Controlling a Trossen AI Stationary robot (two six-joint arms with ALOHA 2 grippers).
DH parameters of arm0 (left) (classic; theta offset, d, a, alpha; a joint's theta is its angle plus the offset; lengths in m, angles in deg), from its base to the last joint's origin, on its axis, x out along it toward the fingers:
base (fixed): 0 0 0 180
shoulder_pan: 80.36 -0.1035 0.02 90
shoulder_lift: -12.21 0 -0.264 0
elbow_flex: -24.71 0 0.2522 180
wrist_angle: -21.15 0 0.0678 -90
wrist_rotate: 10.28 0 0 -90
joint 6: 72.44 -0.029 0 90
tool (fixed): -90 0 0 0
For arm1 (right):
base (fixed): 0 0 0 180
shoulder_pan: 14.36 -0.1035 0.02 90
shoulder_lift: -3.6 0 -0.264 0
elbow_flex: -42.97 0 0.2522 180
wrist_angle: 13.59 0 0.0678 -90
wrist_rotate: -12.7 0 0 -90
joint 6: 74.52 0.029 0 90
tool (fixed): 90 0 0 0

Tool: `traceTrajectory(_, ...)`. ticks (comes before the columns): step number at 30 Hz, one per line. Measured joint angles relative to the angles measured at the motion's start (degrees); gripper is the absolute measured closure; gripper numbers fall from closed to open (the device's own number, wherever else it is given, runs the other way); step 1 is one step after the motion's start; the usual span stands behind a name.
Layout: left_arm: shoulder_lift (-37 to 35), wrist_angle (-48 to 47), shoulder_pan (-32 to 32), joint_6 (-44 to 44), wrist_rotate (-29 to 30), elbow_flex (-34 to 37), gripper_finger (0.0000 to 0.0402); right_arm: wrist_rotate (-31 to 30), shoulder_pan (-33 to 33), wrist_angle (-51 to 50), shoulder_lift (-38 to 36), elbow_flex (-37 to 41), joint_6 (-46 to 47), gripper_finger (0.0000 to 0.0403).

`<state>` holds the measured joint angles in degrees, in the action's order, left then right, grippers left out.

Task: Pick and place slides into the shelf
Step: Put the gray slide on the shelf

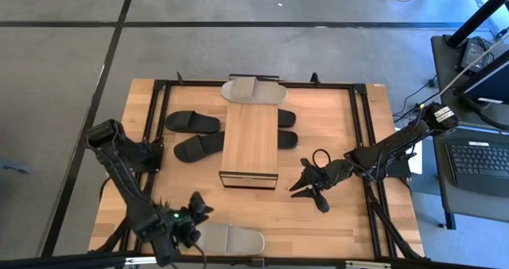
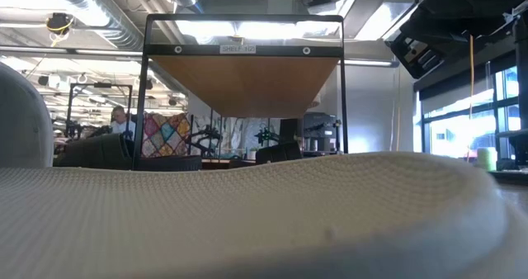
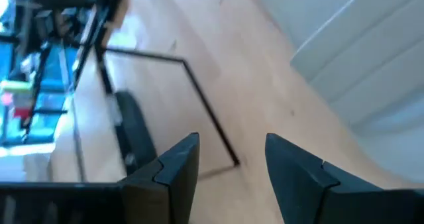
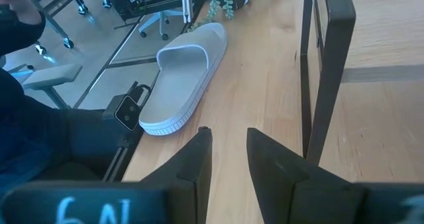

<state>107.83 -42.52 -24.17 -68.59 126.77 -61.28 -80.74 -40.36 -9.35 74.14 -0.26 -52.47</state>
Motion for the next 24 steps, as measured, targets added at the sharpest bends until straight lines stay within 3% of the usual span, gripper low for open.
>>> traceTrajectory(8, 0.11, 6.44, -3.94, -6.04, -15.86, 0.23, 0.0237, 0.00, 0.00, 0.26, 0.01, 0.01, 0.00, 0.0306)
traceTrajectory(17, 0.83, 15.55, -2.42, -7.15, -14.53, 8.12, 0.0237, 0.02, 0.00, 0.23, 0.01, 0.00, 0.00, 0.0306)
traceTrajectory(24, 0.81, 17.14, -2.30, -6.03, -14.83, 9.05, 0.0237, 0.02, 0.00, 0.28, 0.01, 0.01, 0.18, 0.0306)
